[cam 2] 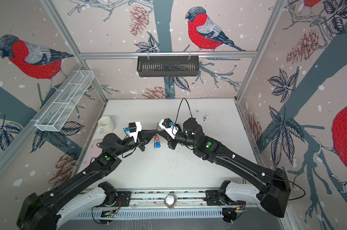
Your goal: Put the keys on the keyring
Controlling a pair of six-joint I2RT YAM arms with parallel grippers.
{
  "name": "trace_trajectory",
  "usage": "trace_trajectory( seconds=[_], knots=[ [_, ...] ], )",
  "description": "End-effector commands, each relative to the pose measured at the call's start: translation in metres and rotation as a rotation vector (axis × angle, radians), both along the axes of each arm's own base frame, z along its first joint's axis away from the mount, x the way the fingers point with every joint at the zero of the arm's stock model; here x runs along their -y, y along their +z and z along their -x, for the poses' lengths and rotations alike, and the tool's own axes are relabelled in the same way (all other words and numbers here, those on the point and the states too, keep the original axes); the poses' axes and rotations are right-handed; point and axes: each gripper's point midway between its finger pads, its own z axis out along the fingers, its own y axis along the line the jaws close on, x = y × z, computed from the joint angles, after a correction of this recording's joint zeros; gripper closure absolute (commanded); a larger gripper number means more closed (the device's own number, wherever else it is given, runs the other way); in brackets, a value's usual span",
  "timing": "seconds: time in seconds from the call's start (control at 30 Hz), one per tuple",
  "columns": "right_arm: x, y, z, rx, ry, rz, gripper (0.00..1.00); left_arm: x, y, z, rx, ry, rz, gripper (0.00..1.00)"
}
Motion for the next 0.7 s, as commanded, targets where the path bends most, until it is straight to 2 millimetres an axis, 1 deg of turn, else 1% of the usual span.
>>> trace_trajectory(
  seconds=[0.0,0.13,0.2,0.33,0.4,0.67],
  knots=[
    [-0.006,0.017,0.013,0.039,0.080,-0.062,0.96,0.003,0.014,0.010,0.025,-0.066,0.074,1.00],
    [-0.005,0.012,0.016,0.027,0.088,-0.058,0.81,0.004,0.018,0.012,0.041,-0.091,0.113,1.00],
    [-0.004,0.009,0.016,0.020,0.084,-0.054,0.78,0.003,0.022,0.013,0.055,-0.093,0.129,1.00],
    [-0.003,0.008,0.017,0.017,0.083,-0.057,0.78,0.001,0.025,0.017,0.069,-0.104,0.153,1.00],
    [-0.004,0.008,0.018,0.018,0.090,-0.058,0.81,0.001,0.027,0.018,0.074,-0.109,0.165,1.00],
    [-0.012,0.006,0.026,0.020,0.147,-0.060,0.83,-0.001,0.034,0.030,0.098,-0.170,0.225,1.00]
  ],
)
